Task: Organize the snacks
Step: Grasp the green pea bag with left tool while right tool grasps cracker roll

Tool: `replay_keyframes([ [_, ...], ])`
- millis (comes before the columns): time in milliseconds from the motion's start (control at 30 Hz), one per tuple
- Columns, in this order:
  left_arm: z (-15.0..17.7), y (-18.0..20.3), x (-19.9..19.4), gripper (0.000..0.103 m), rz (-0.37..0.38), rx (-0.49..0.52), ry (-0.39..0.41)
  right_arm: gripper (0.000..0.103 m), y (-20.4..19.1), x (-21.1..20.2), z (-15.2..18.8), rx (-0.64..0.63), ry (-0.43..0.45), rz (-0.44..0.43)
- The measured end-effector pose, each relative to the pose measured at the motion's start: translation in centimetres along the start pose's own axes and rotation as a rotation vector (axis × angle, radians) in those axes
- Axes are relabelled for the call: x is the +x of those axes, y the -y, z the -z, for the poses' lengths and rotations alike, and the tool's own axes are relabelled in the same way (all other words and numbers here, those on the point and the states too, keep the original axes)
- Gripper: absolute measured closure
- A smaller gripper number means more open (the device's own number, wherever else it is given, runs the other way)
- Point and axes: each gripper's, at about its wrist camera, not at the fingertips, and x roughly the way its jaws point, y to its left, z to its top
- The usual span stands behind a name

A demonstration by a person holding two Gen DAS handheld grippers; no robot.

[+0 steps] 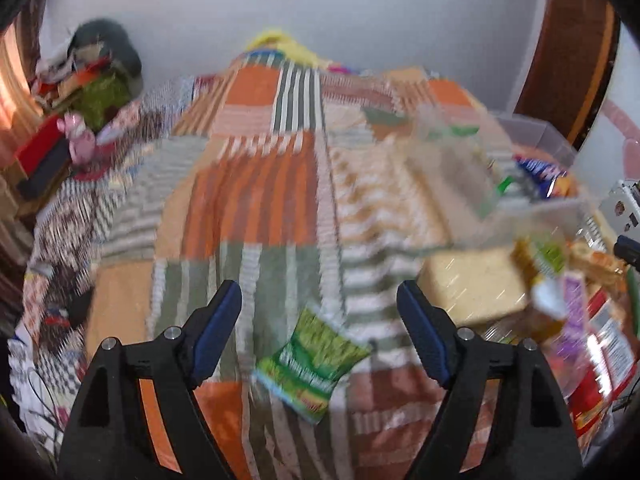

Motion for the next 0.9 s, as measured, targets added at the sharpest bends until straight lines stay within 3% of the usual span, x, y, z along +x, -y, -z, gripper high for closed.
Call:
replay_keyframes([
  [233,2.9,-0.7,3.8,0.023,0.072,-0.011,-0.108,0.042,-1.6,0.7,0.4,-0.016,-0.032,-0.029],
  [400,4.3,0.0,4.8,0.026,0.057,0.024,-0.123,0.042,-2.6,1.0,1.0,-0.028,-0.045,-0.055],
  [467,4.7,0.2,4.7,0.032,0.052,0.035,-0.111,0.042,-2.7,1.3,1.0,-0.02,-0.051,-0.058],
  [533,4.9,0.2,4.5,0.048,0.059,0.033,-0.107,0.042,-2.5,1.6,1.1,-0.001,-0.055,-0.059],
  [633,5.0,-0.2,4.3,0.058,0.054,0.019,-0.104,0.05,-2.0,1.7,1.1,0.019,-0.06,-0.039],
  [900,5.3,0.3,3.2,0.06,0.057,-0.005,-0.109,0.066,-1.1,2.4,2.5,0.011,-0.116,-0.038],
])
